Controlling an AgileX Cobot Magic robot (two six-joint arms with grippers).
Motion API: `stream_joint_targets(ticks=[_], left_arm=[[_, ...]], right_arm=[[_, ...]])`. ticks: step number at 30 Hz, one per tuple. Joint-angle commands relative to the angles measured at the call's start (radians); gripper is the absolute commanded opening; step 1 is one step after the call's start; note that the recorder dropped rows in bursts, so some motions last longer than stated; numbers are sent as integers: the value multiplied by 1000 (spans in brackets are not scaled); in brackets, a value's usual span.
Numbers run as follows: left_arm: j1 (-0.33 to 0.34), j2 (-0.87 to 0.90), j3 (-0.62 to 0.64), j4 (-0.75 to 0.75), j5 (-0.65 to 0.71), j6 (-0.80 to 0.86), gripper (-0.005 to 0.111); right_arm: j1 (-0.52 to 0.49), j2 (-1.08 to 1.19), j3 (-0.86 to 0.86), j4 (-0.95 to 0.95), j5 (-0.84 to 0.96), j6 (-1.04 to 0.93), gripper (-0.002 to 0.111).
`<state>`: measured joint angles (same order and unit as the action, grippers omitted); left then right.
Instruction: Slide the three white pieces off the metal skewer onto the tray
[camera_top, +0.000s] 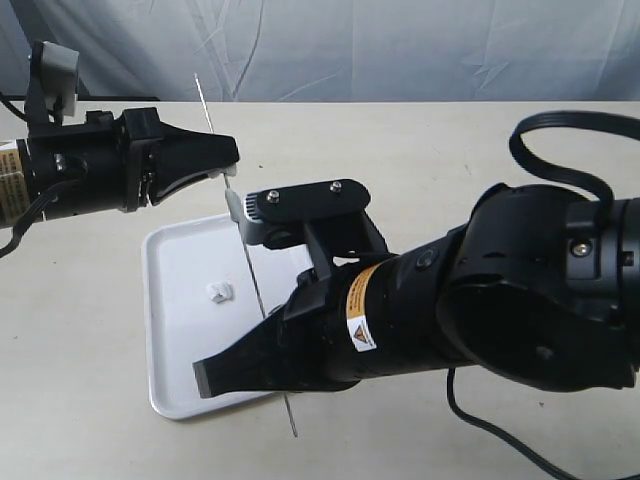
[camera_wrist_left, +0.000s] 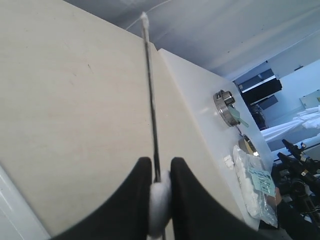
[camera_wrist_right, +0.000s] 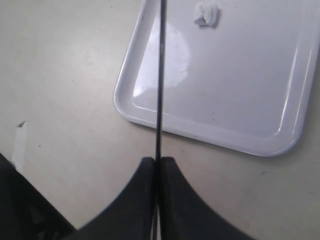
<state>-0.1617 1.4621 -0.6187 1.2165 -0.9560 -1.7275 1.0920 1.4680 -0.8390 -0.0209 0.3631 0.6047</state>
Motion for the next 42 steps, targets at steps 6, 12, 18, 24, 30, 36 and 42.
stream_joint_targets(ticks=[6,12,18,24,30,36,42], left_arm=[[-8,-2,-1,-19,-12,3,13],[-8,-2,-1,-71,-12,17,13],[-4,-2,-1,-105,-8,37,13],[56,-2,-15,-109,-8,37,13],[115,-2,-51,-77,-8,35,13],[149,-2,-53,-43,4,35,13],[161,-2,-46,174,160,14,13]], right_arm=[[-4,8,-4,-12,7,-7,-1],[36,49,-4,-10,7,-7,-1],[66,88,-4,-10,30,-7,-1],[86,94,-4,-7,50,-3,-1],[84,94,7,1,53,-3,-1],[84,94,50,1,49,-3,-1],[84,79,54,1,33,-3,-1]])
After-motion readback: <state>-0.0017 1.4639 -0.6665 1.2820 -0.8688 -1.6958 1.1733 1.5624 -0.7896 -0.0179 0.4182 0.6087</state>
